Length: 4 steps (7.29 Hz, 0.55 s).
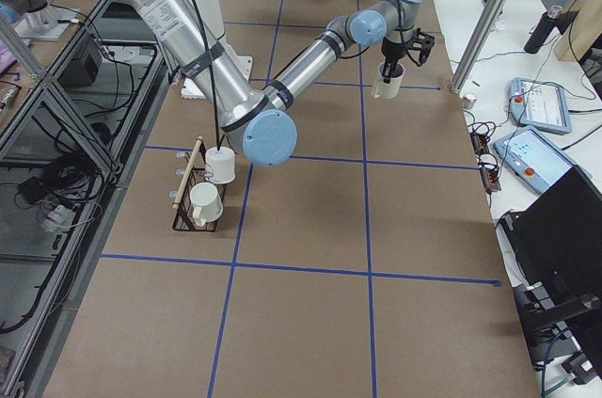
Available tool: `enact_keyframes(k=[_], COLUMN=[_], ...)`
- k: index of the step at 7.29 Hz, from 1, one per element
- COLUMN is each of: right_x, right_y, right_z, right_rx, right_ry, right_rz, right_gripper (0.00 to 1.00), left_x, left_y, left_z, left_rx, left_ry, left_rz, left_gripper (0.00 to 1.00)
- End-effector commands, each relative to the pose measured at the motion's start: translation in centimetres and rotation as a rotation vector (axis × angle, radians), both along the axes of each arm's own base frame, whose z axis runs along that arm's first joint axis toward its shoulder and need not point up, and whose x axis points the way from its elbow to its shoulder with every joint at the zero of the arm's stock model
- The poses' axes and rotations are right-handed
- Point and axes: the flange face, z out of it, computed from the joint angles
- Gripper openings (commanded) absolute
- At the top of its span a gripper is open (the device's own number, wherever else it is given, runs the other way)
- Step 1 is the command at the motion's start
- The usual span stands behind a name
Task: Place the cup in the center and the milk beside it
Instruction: 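Carry the white mug with the right gripper to the table's center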
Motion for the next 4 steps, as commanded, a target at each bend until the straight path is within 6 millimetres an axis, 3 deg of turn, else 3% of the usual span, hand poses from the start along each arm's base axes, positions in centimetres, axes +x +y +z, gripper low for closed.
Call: enact_keyframes(k=[1, 4], right_x=[-4.6, -8.1], right_y=[0.5, 3.0], right_z=[-0.4, -0.2], right_rx=[0.022, 0.055], right_ry=[-0.013, 0.008], right_rz=[-0.02, -0.044], right_gripper=[0.0, 0.0], left_x=[0.0, 0.0], left_y=[0.0, -0.1], left_z=[0.3, 0.6], left_rx=[-0.006, -0.008], left_ry=[0.0, 0.0], left_rz=[0.0, 0.001], left_gripper=[0.99, 0.99])
